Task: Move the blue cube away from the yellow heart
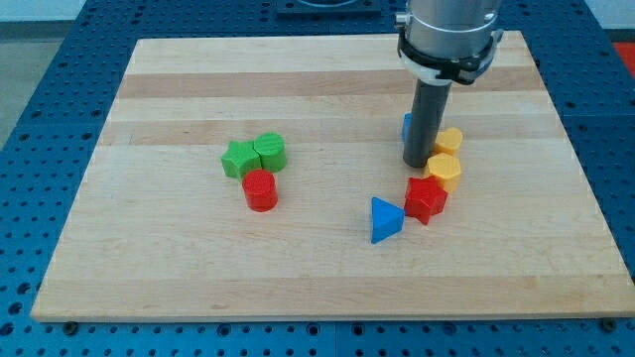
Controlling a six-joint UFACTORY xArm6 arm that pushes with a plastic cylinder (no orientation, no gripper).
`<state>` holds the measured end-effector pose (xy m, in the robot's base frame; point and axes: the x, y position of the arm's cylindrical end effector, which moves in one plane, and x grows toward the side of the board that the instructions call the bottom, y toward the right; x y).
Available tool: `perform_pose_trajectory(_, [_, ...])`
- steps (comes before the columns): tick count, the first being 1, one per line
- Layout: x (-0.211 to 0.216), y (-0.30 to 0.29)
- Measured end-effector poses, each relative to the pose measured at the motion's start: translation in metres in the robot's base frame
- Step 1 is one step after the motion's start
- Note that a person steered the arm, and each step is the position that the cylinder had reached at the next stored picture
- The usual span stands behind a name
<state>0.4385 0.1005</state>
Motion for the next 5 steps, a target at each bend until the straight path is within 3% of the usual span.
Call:
perform_pose_trajectory(2, [0.0, -0.031])
perform_pose_trajectory(5, [-0.004, 0.009])
